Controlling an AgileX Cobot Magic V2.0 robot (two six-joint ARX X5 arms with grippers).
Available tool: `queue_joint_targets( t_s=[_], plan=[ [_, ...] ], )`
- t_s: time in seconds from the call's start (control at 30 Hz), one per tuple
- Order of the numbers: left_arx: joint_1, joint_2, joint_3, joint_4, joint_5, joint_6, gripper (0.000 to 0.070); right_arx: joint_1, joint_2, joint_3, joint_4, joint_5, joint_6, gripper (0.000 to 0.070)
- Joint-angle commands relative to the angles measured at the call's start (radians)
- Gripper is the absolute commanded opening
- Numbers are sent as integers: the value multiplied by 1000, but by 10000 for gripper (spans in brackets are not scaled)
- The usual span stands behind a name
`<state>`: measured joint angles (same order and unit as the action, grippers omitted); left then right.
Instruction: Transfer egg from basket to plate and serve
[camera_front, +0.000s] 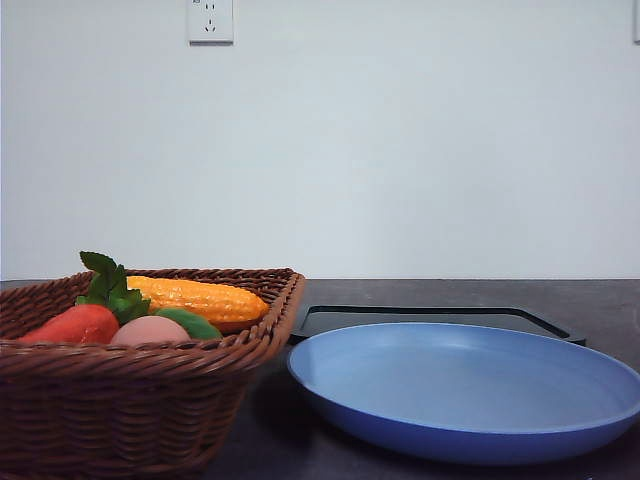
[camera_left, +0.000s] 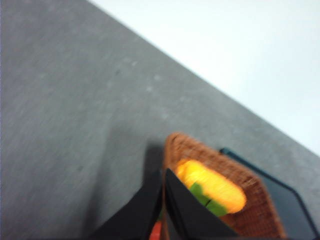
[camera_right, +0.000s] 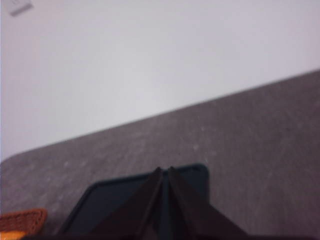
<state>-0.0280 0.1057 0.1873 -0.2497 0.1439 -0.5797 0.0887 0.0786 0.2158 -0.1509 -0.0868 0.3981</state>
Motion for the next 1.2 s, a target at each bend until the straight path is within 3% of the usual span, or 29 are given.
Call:
queue_joint_targets(
  t_s=[0.0,0.17,0.33,0.6,0.73,0.93,1.0,1.13,1.17],
  plan=[
    [2,46,37,9,27,8,0,0,32,53,-48,2,9,0],
    [2,198,140,6,103,100,0,1,164,187,-162,-3,5,0],
    [-5,356,261,-6,178,166,0,1,311,294,-241,-66,-24,0],
    [-79,602,458,-172,250,276,0,0,542,387,-336,-219,-43,0],
    [-144,684,502,-230,256,296,0,1,651,388,-380,-304,-51,0],
    [-230,753,507,-228,277,280,4,2,799,388,-421,-333,-95,1],
    [-251,765,507,-227,277,275,38,2,844,388,-424,-335,-102,44],
    [-277,777,507,-217,277,271,183,6,925,388,-428,-336,-118,251],
    [-281,777,507,-215,277,268,211,11,943,388,-427,-336,-119,271]
  ],
)
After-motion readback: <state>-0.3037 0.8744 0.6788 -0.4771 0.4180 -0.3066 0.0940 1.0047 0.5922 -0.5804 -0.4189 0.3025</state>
